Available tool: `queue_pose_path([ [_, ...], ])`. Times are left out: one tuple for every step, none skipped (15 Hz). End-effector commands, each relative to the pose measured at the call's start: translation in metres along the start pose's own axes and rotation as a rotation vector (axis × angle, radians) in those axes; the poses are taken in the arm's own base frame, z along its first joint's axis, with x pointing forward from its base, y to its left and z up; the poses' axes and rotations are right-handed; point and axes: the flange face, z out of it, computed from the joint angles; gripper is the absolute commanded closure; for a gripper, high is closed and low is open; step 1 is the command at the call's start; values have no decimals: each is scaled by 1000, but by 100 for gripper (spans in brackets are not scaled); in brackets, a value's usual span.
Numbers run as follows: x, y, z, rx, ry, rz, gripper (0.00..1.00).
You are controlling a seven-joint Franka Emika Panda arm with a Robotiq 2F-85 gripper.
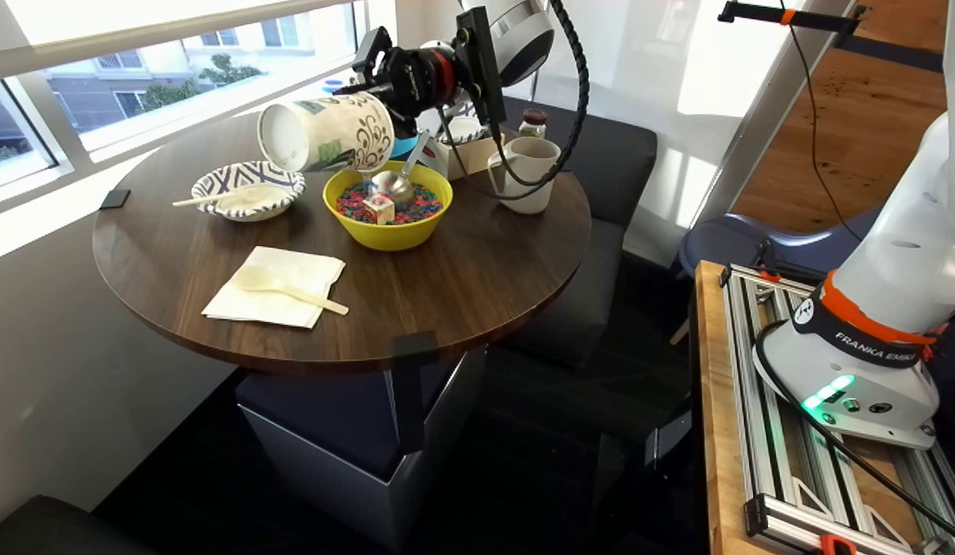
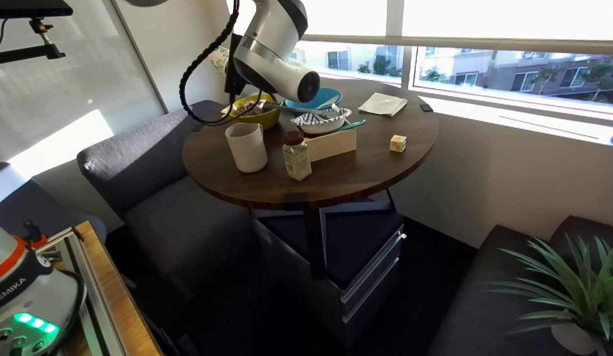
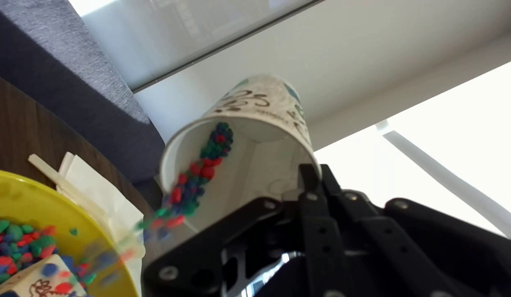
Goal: Pour the contents from the cup into the yellow bowl
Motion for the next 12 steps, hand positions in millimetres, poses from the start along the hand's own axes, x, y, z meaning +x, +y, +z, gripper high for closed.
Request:
queue_pose_path([
  [4, 1, -8, 31, -5, 13, 99],
  [5, 1, -10, 29, -1, 12, 99],
  [5, 1, -12, 32, 2, 15, 99],
  [5, 0, -14, 38, 2, 19, 99],
  [5, 0, -16, 36, 4, 14, 99],
  [5, -1, -17, 41, 4, 18, 99],
  [5, -1, -19, 40, 5, 13, 99],
  [5, -1, -20, 43, 6, 14, 99],
  [6, -2, -21, 46, 8, 12, 99],
  [6, -2, -22, 48, 9, 11, 99],
  [6, -2, -23, 53, 9, 12, 99],
  [6, -3, -24, 54, 12, 7, 99],
])
